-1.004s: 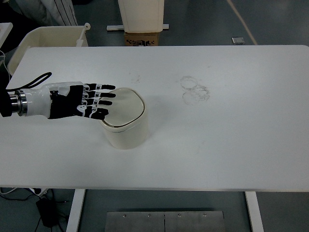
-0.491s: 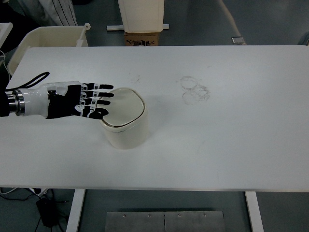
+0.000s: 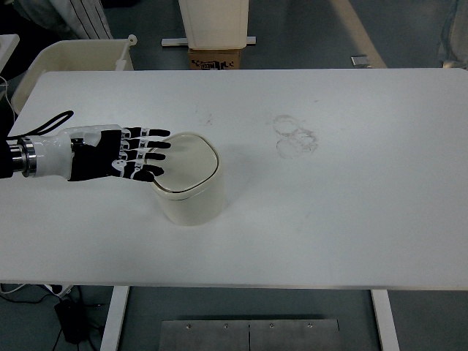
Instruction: Close trash bin
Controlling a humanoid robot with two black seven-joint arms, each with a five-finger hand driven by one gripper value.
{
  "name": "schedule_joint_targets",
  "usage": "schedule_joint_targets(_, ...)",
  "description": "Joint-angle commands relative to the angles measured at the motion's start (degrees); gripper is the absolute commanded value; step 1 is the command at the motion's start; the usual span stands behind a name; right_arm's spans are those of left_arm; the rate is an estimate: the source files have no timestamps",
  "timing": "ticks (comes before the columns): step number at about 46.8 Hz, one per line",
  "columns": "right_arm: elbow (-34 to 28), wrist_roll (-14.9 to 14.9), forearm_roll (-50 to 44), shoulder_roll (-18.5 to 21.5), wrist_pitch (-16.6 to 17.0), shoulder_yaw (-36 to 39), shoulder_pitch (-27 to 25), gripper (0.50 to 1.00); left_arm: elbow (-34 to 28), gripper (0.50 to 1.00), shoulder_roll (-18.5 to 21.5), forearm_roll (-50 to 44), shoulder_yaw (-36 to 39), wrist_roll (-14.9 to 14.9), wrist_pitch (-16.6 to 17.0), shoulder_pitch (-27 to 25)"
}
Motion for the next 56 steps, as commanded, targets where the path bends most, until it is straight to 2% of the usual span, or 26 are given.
schedule_joint_targets(1,0.0,0.0,0.06,0.0,0.01,0.0,0.0,0.991,0.0,1.0,0.0,0.0,0.0,0.0,0.0,0.0)
schedule_joint_targets(56,0.0,-0.7,-0.03,0.0,0.01,0.0,0.0,0.991,0.17,1.0,0.17,0.0,0.0,0.0,0.0,0.71)
